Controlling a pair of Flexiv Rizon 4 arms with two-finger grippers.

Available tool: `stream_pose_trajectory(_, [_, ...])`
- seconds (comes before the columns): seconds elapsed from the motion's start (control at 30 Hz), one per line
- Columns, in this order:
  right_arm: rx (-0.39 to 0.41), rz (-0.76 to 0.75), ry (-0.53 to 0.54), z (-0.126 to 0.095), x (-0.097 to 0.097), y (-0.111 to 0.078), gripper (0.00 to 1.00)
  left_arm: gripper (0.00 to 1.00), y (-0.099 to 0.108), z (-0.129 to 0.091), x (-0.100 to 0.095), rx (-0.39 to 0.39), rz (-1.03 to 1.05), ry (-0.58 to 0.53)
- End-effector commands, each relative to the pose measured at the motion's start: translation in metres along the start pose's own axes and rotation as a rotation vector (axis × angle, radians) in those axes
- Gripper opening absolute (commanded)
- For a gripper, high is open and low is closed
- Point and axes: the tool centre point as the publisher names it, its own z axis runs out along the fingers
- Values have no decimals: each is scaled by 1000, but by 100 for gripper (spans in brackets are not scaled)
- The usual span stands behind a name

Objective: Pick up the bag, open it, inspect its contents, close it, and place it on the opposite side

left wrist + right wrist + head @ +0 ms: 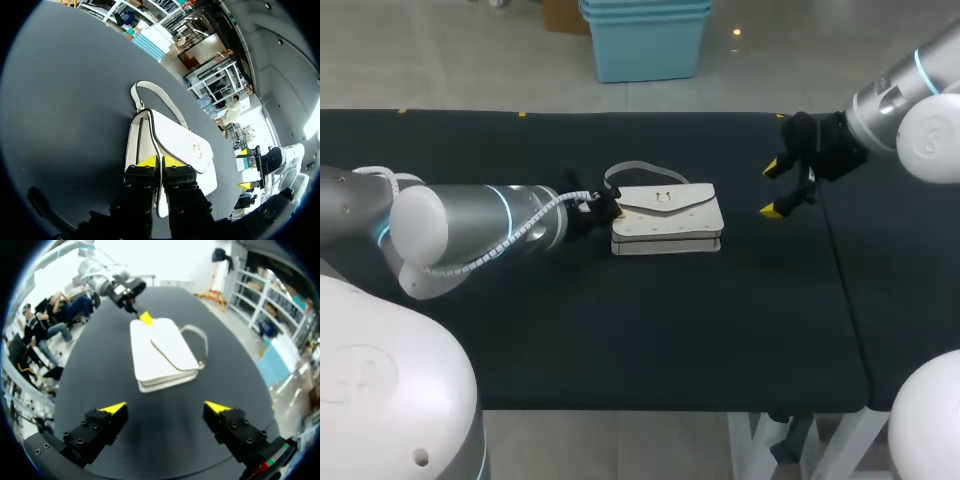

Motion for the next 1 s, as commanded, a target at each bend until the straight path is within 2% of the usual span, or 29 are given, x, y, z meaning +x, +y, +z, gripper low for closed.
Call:
stream_pose_trajectory(0.03, [2, 1, 0, 1, -1, 0, 100, 0, -4, 7, -3, -667, -8, 316])
stream_pose_trajectory(0.37, [2, 1, 0, 1, -1, 0, 100, 0, -11, 16, 4, -745, -3, 351])
stream_pose_trajectory(0.73, [2, 1, 0, 1, -1, 0, 100, 0, -13, 26, 11, -758, -21, 356])
stream_pose_trajectory(0.77, [2, 1, 0, 1, -1, 0, 100, 12, -14, 27, 10, -759, -22, 357])
stream_pose_trajectory(0.83, [2, 1, 0, 1, -1, 0, 100, 43, -15, 27, 8, -757, -27, 353])
stream_pose_trajectory(0.87, [2, 1, 0, 1, -1, 0, 100, 71, -17, 26, 7, -754, -30, 351])
stream_pose_trajectory(0.93, [2, 1, 0, 1, -1, 0, 100, 98, -20, 22, 4, -738, -38, 345])
stream_pose_trajectory(1.0, [2, 1, 0, 1, -1, 0, 100, 100, -25, 17, 0, -719, -47, 345])
